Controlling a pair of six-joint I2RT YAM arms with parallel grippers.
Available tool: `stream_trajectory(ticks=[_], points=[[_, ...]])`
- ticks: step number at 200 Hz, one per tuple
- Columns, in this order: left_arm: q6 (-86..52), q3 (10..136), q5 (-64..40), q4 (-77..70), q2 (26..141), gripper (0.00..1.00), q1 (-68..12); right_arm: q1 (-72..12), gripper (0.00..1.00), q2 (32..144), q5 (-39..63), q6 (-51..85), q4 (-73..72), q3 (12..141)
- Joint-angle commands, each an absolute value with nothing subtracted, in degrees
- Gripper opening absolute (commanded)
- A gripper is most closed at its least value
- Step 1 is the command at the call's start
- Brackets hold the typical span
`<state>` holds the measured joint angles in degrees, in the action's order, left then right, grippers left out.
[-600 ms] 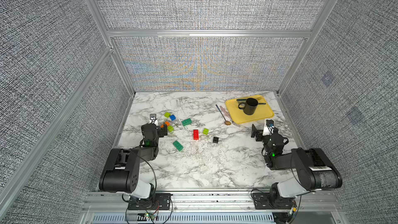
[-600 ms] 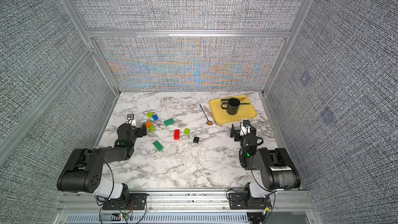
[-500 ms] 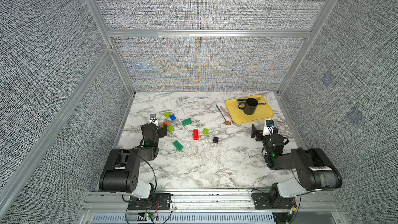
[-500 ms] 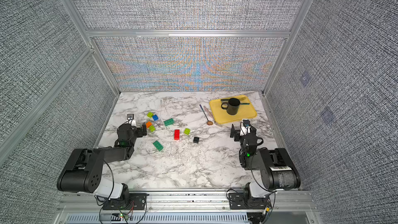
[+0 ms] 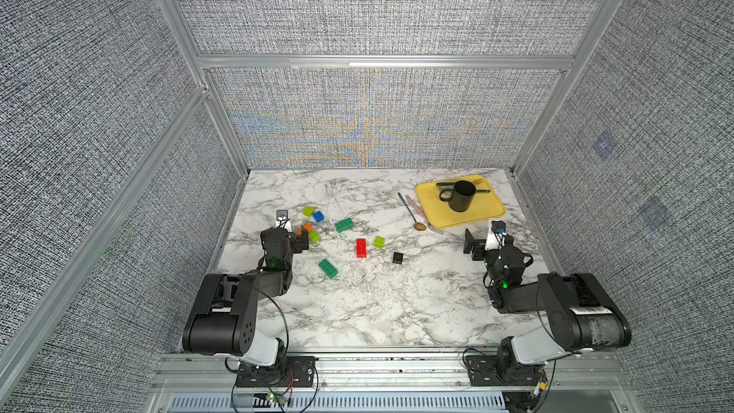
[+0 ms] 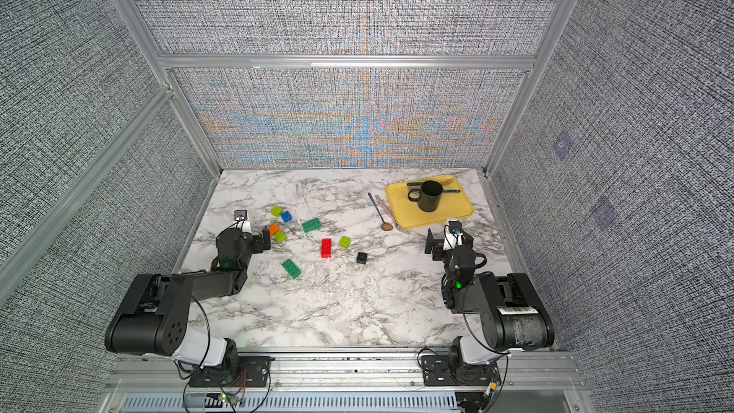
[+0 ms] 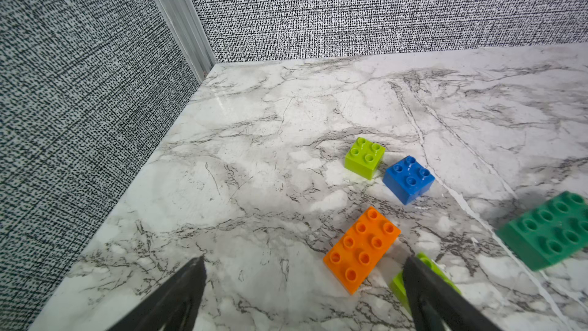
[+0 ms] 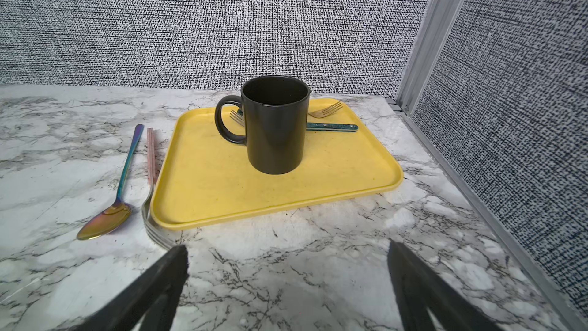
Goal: Assemble a carrot with lego
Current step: Move the lego brick at the center of the board.
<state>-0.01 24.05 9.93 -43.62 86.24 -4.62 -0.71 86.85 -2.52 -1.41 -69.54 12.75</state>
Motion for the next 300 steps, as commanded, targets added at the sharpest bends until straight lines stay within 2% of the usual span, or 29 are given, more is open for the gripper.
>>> stream_trajectory(ticks=[1, 19, 47, 60, 86, 111, 142, 181, 249, 300], points=[[-0.1, 24.2, 9.5, -43.4, 86.0, 1.00, -4.6, -0.6, 0.99, 86.8, -2.0, -0.7, -70.3, 13.2], [-1.5, 26.0, 13.0, -39.6, 83.0, 0.99, -4.5, -0.7, 0.99, 84.0, -5.8, 0.8, -63.9, 15.9], [-11.8, 36.5, 21.3, -11.3, 72.9, 1.00, -4.5, -0.5, 0.99, 77.0, -14.8, 9.5, -39.8, 26.8], [-16.9, 37.9, 15.9, -7.3, 70.3, 0.99, -4.5, -0.5, 0.99, 73.8, -13.7, 13.6, -34.4, 28.9], [-27.6, 38.5, -1.5, -6.0, 68.0, 0.89, -5.7, -2.3, 0.99, 67.3, -5.5, 16.9, -29.3, 29.4], [-31.2, 44.3, -3.3, 5.6, 71.1, 0.88, -14.2, -11.3, 0.98, 65.4, -6.2, 18.6, -19.7, 32.6], [-30.5, 48.8, 0.0, 16.3, 76.4, 0.88, -24.9, -28.1, 0.97, 70.9, -12.5, 24.0, -12.8, 36.6], [-29.4, 49.3, 3.0, 18.7, 76.4, 0.88, -26.5, -39.8, 0.93, 85.7, -14.4, 32.2, -10.1, 44.9], [-27.4, 49.6, 5.0, 21.1, 74.5, 0.92, -26.5, -43.3, 0.85, 97.0, -15.1, 39.0, -8.4, 49.6], [-27.6, 48.9, 3.9, 20.4, 75.2, 0.93, -26.5, -44.9, 0.70, 101.0, -15.6, 41.6, -7.6, 49.3]])
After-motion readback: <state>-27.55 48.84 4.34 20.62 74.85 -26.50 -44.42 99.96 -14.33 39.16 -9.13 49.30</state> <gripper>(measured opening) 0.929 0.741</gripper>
